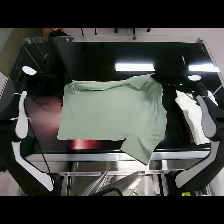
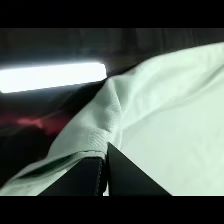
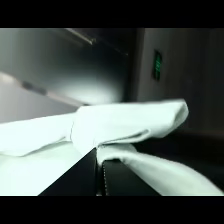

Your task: Fold the shirts.

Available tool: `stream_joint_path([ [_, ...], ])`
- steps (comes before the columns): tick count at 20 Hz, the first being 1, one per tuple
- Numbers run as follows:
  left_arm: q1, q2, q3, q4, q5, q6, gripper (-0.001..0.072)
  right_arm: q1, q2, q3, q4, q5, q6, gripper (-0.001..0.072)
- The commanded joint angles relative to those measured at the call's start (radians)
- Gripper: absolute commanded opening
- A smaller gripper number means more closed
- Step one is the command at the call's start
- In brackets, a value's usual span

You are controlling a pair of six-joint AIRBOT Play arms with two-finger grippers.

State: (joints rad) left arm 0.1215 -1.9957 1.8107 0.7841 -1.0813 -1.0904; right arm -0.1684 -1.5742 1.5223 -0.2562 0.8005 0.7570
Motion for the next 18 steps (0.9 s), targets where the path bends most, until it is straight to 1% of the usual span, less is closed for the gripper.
stream_joint_path([
  [1,0.023,-0.154,0.161,-0.056,-0.04,-0.018,0.0401,0.005,-0.134,0.098,0.114,-0.032,-0.103,0.0401],
  [2,0.035,-0.158,0.211,-0.05,-0.077,-0.066,0.0665,-0.002,-0.12,0.113,0.109,-0.018,-0.103,0.0425],
  [4,0.077,-0.143,0.3,-0.05,-0.185,-0.091,0.0662,-0.041,-0.052,0.121,0.082,0.04,-0.1,0.0422],
  [6,0.143,-0.074,0.286,-0.05,-0.249,-0.116,0.0662,-0.106,0.043,0.121,0.011,0.154,-0.021,0.0354],
  [8,0.214,0.029,0.167,-0.047,-0.294,-0.115,0.0661,-0.179,0.142,0.114,-0.111,0.303,0.076,0.0355],
  [9,0.246,0.074,0.097,-0.032,-0.337,-0.116,0.0661,-0.211,0.193,0.094,-0.161,0.359,0.113,0.0346],
  [10,0.272,0.113,0.017,0.001,-0.376,-0.128,0.0661,-0.238,0.242,0.061,-0.196,0.402,0.135,0.0298],
  [11,0.294,0.152,-0.078,0.043,-0.406,-0.147,0.0661,-0.266,0.296,0.012,-0.231,0.449,0.15,0.0294],
  [13,0.328,0.234,-0.306,0.147,-0.423,-0.149,0.0661,-0.32,0.414,-0.128,-0.3,0.519,0.179,0.0295],
  [14,0.339,0.267,-0.407,0.204,-0.416,-0.145,0.0661,-0.349,0.483,-0.223,-0.329,0.529,0.193,0.0295],
  [16,0.358,0.311,-0.583,0.296,-0.391,-0.137,0.0661,-0.406,0.616,-0.42,-0.339,0.526,0.221,0.0295],
  [18,0.375,0.324,-0.706,0.314,-0.373,-0.12,0.0661,-0.455,0.734,-0.594,-0.339,0.512,0.249,0.0299],
])
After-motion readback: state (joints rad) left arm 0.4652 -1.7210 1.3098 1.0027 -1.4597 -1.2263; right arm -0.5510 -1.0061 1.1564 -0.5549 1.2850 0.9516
